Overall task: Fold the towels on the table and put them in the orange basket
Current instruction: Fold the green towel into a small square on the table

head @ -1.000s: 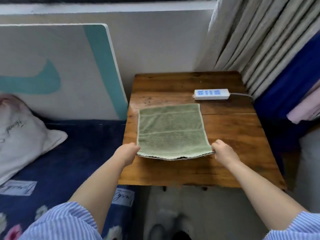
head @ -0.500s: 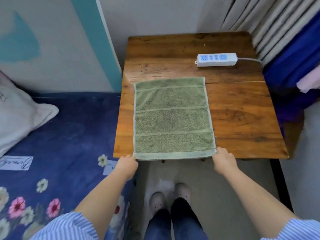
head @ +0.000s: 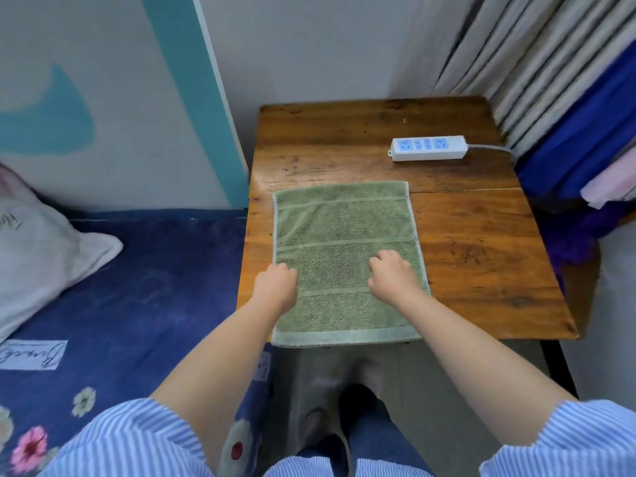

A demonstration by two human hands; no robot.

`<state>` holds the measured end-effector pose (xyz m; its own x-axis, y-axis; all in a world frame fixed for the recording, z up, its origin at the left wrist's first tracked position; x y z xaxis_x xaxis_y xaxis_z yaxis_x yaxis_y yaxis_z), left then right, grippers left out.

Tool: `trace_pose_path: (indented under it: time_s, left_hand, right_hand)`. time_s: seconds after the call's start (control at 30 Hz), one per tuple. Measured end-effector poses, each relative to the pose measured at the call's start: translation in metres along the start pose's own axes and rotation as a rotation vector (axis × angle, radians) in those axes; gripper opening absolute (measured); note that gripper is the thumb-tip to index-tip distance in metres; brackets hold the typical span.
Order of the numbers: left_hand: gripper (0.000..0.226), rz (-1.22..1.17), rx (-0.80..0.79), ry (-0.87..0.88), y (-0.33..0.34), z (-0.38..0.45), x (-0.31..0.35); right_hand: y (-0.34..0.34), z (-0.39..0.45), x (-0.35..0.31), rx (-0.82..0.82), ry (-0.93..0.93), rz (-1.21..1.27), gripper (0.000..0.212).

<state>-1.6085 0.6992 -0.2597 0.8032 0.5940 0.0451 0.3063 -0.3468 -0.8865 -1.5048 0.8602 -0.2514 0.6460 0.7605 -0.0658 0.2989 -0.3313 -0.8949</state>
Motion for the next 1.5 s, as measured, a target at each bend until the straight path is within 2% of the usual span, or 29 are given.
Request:
trace_pose_path:
  time_s: [0.17, 0.3, 0.43, 0.6, 0.73, 0.97, 1.1, 1.3, 1.4, 1.5]
  left_hand:
    - [0.022, -0.209, 0.107, -0.094, -0.022, 0.048, 0.001]
    - [0.040, -0.353, 0.171, -0.148, -0.023, 0.095, 0.001]
    - [0.050, -0.421, 0.167, -0.147, -0.020, 0.136, 0.002]
    - [0.056, -0.362, 0.132, -0.136, -0.003, 0.187, 0.000]
    - [0.055, -0.310, 0.148, -0.063, 0.004, 0.216, -0.012]
    - [0.058, -0.209, 0.169, 0.038, 0.019, 0.234, -0.039]
    - [0.055, -0.183, 0.209, -0.008, 0.018, 0.232, -0.069]
    - [0.068, -0.201, 0.202, -0.093, 0.020, 0.230, -0.107]
    - [0.066, -0.234, 0.203, -0.104, 0.020, 0.231, -0.113]
    - [0.053, -0.263, 0.216, -0.091, 0.016, 0.230, -0.112]
  right_hand:
    - [-0.018, 0.050, -0.001, 0.045, -0.069, 0.031, 0.030]
    - [-0.020, 0.105, 0.008, 0.003, -0.140, 0.068, 0.041]
    - [-0.016, 0.147, 0.011, 0.027, -0.174, 0.104, 0.045]
    - [0.003, 0.194, -0.004, 0.027, -0.232, 0.087, 0.047]
    - [0.010, 0.219, -0.019, 0.059, -0.275, 0.073, 0.049]
    - [0.026, 0.241, -0.034, 0.072, -0.285, -0.005, 0.053]
    - [0.022, 0.252, -0.009, 0.091, -0.197, -0.009, 0.055]
    - [0.007, 0.260, 0.051, 0.089, 0.016, -0.013, 0.068]
    - [0.002, 0.263, 0.067, 0.069, 0.063, 0.017, 0.058]
    - [-0.002, 0.261, 0.072, 0.031, 0.065, 0.061, 0.055]
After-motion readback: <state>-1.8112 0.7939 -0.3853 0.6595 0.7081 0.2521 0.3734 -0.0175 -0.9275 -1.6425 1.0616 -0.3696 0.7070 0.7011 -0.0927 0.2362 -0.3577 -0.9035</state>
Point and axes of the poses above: each hand's wrist, its own z-axis towards the middle knuckle, its own y-axis out of the palm, x = y × z, the point moved 3 cm from there along z, towards the middle knuckle, and after that the axes turned 10 degrees about y, right-handed, at the moved point
